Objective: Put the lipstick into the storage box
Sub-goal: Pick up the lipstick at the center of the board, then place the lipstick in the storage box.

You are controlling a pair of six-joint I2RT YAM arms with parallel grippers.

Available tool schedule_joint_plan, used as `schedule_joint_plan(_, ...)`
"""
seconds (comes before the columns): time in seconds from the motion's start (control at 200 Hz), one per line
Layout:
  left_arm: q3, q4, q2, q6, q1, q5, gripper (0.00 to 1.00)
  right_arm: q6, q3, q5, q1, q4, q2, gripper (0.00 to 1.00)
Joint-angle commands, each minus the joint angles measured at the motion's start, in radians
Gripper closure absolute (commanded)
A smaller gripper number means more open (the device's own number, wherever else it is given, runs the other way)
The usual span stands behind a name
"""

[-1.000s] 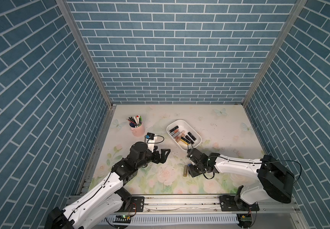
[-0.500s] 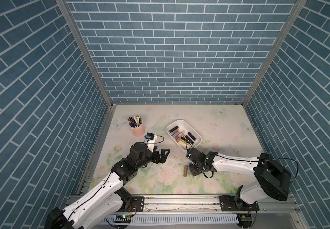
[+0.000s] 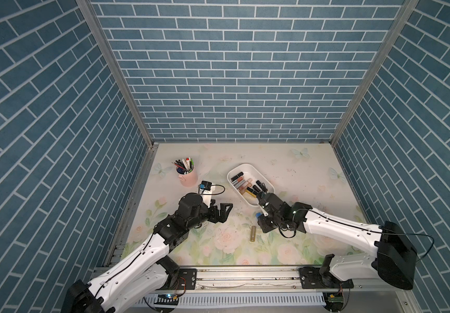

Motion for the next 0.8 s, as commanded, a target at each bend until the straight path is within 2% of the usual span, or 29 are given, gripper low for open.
schedule_joint_plan(0.0, 0.028, 0.017, 0.006, 0.019, -0.003, 0.003, 0.00, -0.078, 0.093, -0.050, -0.108, -0.003, -0.017, 0.87)
schedule_joint_plan(0.12, 0.032, 0.009, 0.001, 0.019, -0.003, 0.003, 0.01, -0.199, 0.222, -0.035, -0.204, -0.023, 0.101, 0.86)
schedule_joint_plan(0.33, 0.032, 0.007, -0.003, 0.008, -0.005, 0.007, 0.00, -0.375, 0.380, -0.011, -0.272, 0.012, 0.364, 0.86)
schedule_joint_plan(0.53, 0.024, 0.009, 0.022, -0.002, -0.022, 0.026, 0.00, -0.432, 0.445, 0.047, -0.310, 0.016, 0.528, 0.84)
schedule_joint_plan(0.795, 0.026, 0.007, 0.041, 0.004, -0.033, 0.018, 0.00, -0.461, 0.472, 0.055, -0.324, 0.020, 0.599, 0.79)
